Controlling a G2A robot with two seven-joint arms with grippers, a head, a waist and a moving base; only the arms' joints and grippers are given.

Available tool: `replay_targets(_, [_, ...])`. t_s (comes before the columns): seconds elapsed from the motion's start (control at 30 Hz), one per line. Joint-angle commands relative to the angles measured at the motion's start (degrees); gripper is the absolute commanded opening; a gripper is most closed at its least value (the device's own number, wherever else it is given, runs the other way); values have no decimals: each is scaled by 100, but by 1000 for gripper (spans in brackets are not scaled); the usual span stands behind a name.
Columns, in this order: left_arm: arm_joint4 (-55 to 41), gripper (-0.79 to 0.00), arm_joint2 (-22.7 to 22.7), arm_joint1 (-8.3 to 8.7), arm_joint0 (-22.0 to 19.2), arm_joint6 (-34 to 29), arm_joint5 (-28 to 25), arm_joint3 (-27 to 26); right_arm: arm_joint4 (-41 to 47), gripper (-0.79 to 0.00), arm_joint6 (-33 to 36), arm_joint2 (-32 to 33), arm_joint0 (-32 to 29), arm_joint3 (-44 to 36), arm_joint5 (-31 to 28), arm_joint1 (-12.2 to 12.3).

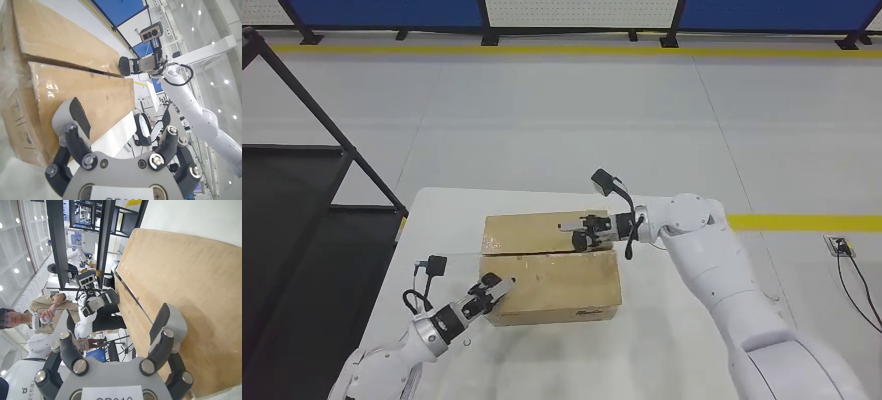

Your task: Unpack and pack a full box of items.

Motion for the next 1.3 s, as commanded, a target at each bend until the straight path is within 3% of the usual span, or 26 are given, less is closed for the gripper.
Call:
replay_targets(0.0, [-39,0,-28,5,37,65,-104,-21,107,0,-20,-38,-115,-156,-20,32])
replay_targets(0.3, [-113,0,-230,41,207,216,-259,-68,726,0,-373,-9,-491,-702,-373,263])
replay_targets(0.73, [-64,0,-159,55,146,447,-250,44,1133,0,-60,-423,-835,-1243,-60,471])
replay_targets(0.9, [-972,0,-451,48,270,735,-304,133,1131,0,-176,-547,-833,-1032,-176,498])
replay_targets(1.17, [-2750,0,-1203,92,694,356,-90,883,1083,0,-379,-673,-832,-1007,-379,530])
replay_targets(1.27, [-2750,0,-1203,92,694,356,-90,883,1083,0,-379,-673,-832,-1007,-379,530])
